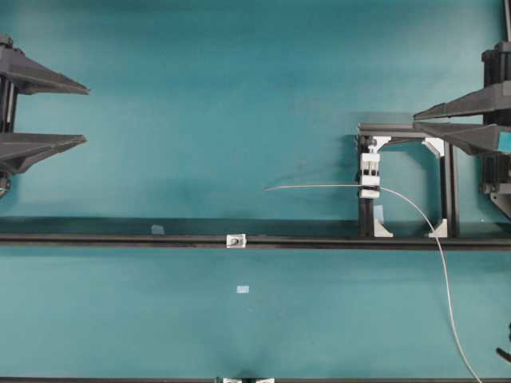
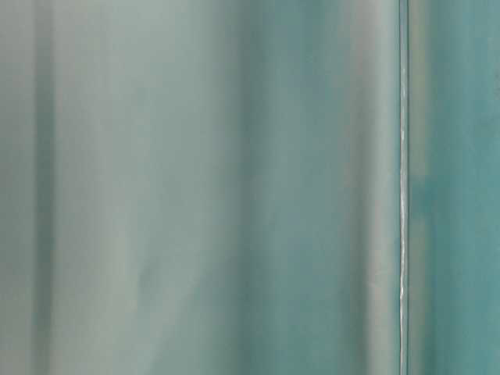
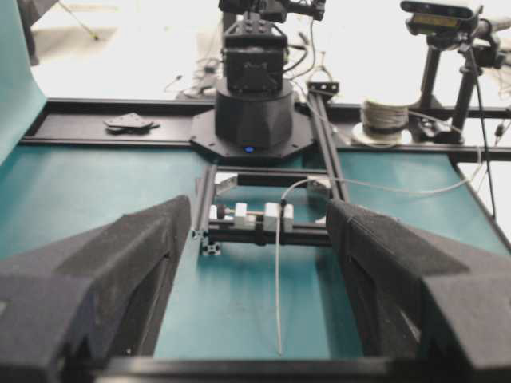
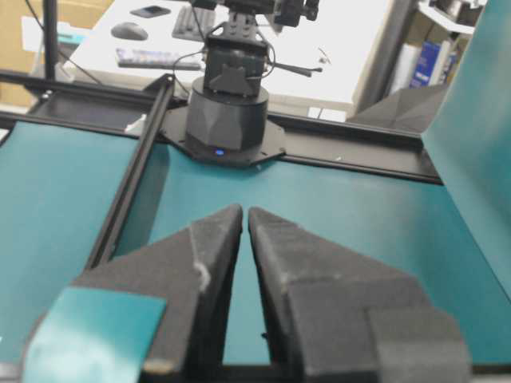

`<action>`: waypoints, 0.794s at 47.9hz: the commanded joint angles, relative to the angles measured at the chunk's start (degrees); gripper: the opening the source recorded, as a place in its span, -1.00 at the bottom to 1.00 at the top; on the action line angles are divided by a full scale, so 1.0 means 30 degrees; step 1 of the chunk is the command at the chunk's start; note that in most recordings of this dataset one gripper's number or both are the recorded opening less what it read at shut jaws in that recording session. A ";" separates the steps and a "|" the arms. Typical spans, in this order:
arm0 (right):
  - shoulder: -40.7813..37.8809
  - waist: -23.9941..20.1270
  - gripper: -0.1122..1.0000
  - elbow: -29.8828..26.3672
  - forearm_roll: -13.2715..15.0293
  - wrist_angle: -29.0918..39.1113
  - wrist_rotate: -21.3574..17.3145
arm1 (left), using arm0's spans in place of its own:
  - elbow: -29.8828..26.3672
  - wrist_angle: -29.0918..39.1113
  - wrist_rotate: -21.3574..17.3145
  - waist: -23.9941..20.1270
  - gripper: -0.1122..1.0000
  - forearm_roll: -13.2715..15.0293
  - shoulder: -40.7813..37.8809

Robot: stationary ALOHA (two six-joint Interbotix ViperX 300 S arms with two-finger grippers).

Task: Insert the wire through the hole in the metal fitting marked with a red label. (retake)
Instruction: 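Move the right gripper toward the grey wire near the black frame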

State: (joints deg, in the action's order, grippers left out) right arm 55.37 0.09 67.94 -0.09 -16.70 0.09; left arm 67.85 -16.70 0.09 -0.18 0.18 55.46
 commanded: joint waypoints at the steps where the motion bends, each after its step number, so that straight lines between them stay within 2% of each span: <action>1: -0.0146 0.0088 -0.36 -0.0176 0.0000 -0.0234 -0.0088 | 0.0264 -0.0234 -0.0117 0.0000 -0.36 0.0527 -0.0146; 3: -0.0146 0.0088 -0.40 -0.0029 -0.0029 -0.0234 -0.0088 | 0.0352 -0.0264 0.0029 0.0000 -0.41 0.0527 -0.0146; 5: -0.0176 0.0088 -0.58 0.0117 0.0000 -0.0234 -0.0117 | 0.0439 -0.0264 0.0059 0.0000 -0.57 0.0527 -0.0176; 8: -0.0176 0.0088 -0.74 0.0293 -0.0029 -0.0293 -0.0117 | 0.0527 -0.0264 0.0059 0.0000 -0.76 0.0527 -0.0293; 12: -0.0264 0.0059 -0.78 0.0498 -0.0059 -0.0322 -0.0264 | 0.0557 -0.0234 0.0029 0.0029 -0.91 0.0557 -0.0469; 14: -0.0293 0.0088 -0.78 0.0586 -0.0146 -0.0322 -0.0439 | 0.0586 -0.0234 0.0000 0.0029 -0.88 0.0527 -0.0615; 17: -0.0381 0.0117 -0.75 0.0674 -0.0264 -0.0322 -0.0850 | 0.0674 -0.0234 -0.0059 0.0000 -0.75 0.0527 -0.0908; 20: -0.0557 0.0176 -0.56 0.0762 -0.0264 -0.0322 -0.1318 | 0.0791 -0.0234 -0.0059 0.0000 -0.55 0.0527 -0.1260; 24: -0.0850 0.0205 -0.20 0.0879 -0.0264 -0.0352 -0.1934 | 0.0967 -0.0234 -0.0088 0.0000 -0.19 0.0527 -0.1934; 31: -0.1641 0.0293 0.56 0.0908 -0.0264 -0.0352 -0.2520 | 0.0938 -0.0322 -0.0117 0.0000 0.60 0.0527 -0.2754; 33: -0.1846 0.0322 0.60 0.0879 -0.0264 -0.0352 -0.2549 | 0.0908 -0.0410 -0.0117 0.0029 0.69 0.0527 -0.2900; 38: -0.2432 0.0293 0.57 0.0850 -0.0264 -0.0352 -0.2578 | 0.0996 -0.0703 -0.0117 0.0000 0.68 0.0527 -0.3252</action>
State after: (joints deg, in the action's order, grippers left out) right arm 49.31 0.88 71.37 -0.70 -17.14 -7.56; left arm 71.46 -17.67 -0.18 -0.18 1.67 46.49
